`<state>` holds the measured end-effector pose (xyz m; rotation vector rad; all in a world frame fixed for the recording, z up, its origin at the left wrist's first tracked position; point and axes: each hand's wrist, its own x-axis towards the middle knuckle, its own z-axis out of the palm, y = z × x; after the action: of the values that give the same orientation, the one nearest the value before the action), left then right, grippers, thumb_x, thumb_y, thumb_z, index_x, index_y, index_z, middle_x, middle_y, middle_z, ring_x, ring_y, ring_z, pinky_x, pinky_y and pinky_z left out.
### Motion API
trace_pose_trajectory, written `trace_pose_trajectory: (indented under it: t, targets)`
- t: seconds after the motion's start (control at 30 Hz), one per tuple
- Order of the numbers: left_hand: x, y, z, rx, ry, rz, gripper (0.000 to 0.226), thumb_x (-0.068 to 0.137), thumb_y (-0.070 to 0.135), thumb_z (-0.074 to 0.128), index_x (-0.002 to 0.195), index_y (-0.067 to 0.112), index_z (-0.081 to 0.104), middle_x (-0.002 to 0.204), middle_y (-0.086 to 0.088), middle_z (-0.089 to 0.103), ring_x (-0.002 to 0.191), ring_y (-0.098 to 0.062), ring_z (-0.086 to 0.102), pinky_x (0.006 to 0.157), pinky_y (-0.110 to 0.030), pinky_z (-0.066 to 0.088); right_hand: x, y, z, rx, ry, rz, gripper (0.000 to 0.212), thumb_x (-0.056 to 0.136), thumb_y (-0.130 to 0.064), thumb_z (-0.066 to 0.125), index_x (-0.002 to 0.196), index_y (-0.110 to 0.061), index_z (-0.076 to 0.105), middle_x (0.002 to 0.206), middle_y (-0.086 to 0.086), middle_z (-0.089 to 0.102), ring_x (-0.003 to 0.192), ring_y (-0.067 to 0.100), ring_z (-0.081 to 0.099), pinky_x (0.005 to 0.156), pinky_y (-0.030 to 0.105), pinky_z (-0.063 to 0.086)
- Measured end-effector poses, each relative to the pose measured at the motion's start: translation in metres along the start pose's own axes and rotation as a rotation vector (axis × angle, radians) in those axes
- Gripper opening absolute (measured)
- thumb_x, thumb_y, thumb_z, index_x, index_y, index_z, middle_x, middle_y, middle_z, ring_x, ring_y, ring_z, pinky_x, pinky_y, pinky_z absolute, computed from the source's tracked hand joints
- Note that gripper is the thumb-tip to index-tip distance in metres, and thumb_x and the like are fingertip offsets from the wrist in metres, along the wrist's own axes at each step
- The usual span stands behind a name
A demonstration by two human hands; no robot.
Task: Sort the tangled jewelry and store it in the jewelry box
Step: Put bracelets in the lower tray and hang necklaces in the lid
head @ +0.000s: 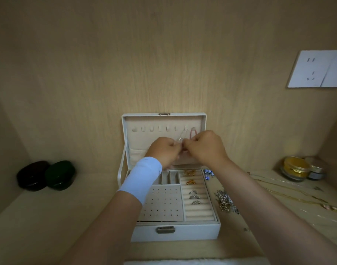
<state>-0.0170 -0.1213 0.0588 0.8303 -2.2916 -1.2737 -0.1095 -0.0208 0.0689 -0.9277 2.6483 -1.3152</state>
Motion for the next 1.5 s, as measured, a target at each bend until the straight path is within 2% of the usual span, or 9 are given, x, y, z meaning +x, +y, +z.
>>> trace_pose_trajectory:
  t: [0.2,0.3,0.47,0.57,0.73,0.93,1.2,1.33,1.5]
  targets:
    - [-0.022,-0.016,-0.003,0.094,-0.173,0.116,0.017,0.089,0.029,0.057,0.082,0.020,0.070,0.080,-0.001,0.073,0.080,-0.018,0.071,0.085,-0.040,0.057,-0.026,-0.002,0.002,0.474,-0.338,0.113,0.035,0.095,-0.028,0.066,0.089,0.005,0.074,0.066,0.016,0.068,0.046,0.014,0.059,0.042,0.021,0.045]
    - [-0.029,-0.016,-0.008,0.013,-0.134,0.084,0.014,0.091,0.024,0.061,0.081,0.021,0.071,0.079,-0.002,0.072,0.080,-0.017,0.071,0.085,-0.040,0.058,-0.024,-0.003,0.002,0.448,-0.266,0.028,0.024,0.094,-0.017,0.067,0.088,0.004,0.076,0.083,0.024,0.073,0.064,0.019,0.068,0.064,0.033,0.059]
    - [-0.029,-0.004,-0.004,-0.130,-0.126,0.064,0.018,0.093,0.022,0.062,0.109,0.018,0.071,0.096,-0.001,0.075,0.089,-0.016,0.071,0.083,-0.031,0.059,-0.013,-0.010,-0.009,0.298,-0.217,-0.047,0.018,0.088,-0.023,0.071,0.079,-0.010,0.080,0.080,0.005,0.077,0.082,0.015,0.072,0.083,0.031,0.055]
    - [-0.036,0.003,0.002,-0.216,-0.225,0.054,0.019,0.096,0.027,0.061,0.108,0.017,0.072,0.097,0.003,0.077,0.069,-0.008,0.061,0.060,-0.012,0.047,-0.009,-0.015,-0.018,0.304,-0.220,-0.074,0.017,0.089,-0.024,0.072,0.079,-0.011,0.079,0.072,0.000,0.072,0.066,0.010,0.065,0.074,0.030,0.055]
    - [-0.036,-0.004,0.000,-0.179,-0.182,0.068,0.016,0.098,0.026,0.059,0.089,0.016,0.069,0.087,0.002,0.077,0.059,-0.008,0.056,0.055,-0.014,0.043,-0.009,-0.006,-0.030,0.331,-0.262,-0.058,0.019,0.094,-0.024,0.066,0.088,-0.011,0.079,0.059,-0.013,0.060,0.043,-0.010,0.051,0.046,0.009,0.035]
    - [-0.029,0.002,-0.007,-0.010,-0.049,0.183,0.012,0.089,0.019,0.069,0.080,0.024,0.077,0.079,0.016,0.072,0.073,0.003,0.063,0.074,-0.011,0.047,-0.028,0.008,-0.028,0.236,-0.617,-0.006,0.013,0.090,-0.010,0.053,0.084,-0.007,0.064,0.069,0.006,0.063,0.048,0.013,0.047,0.044,0.023,0.035]
    - [-0.022,0.009,-0.012,-0.090,-0.003,0.277,0.010,0.090,0.030,0.068,0.085,0.027,0.076,0.082,0.013,0.074,0.087,-0.004,0.065,0.090,-0.027,0.050,-0.021,0.004,-0.037,0.309,-0.481,-0.070,0.016,0.094,-0.016,0.069,0.081,-0.009,0.075,0.063,0.000,0.069,0.041,0.008,0.050,0.041,0.020,0.038]
    - [-0.017,-0.013,-0.007,0.321,0.050,0.250,0.019,0.094,0.037,0.057,0.109,0.035,0.068,0.114,0.015,0.062,0.107,-0.007,0.059,0.096,-0.031,0.048,-0.008,-0.006,-0.044,0.020,-0.358,-0.188,0.024,0.094,-0.017,0.069,0.070,-0.015,0.072,0.039,-0.014,0.055,0.034,-0.002,0.048,0.042,0.010,0.035]
    - [-0.018,-0.016,-0.002,0.697,-0.006,0.254,0.039,0.097,0.038,0.049,0.136,0.032,0.053,0.130,0.004,0.051,0.108,-0.022,0.060,0.089,-0.038,0.051,0.005,-0.017,-0.043,0.007,-0.262,-0.230,0.017,0.090,-0.010,0.071,0.074,-0.010,0.075,0.048,-0.014,0.063,0.040,-0.002,0.055,0.039,0.009,0.036]
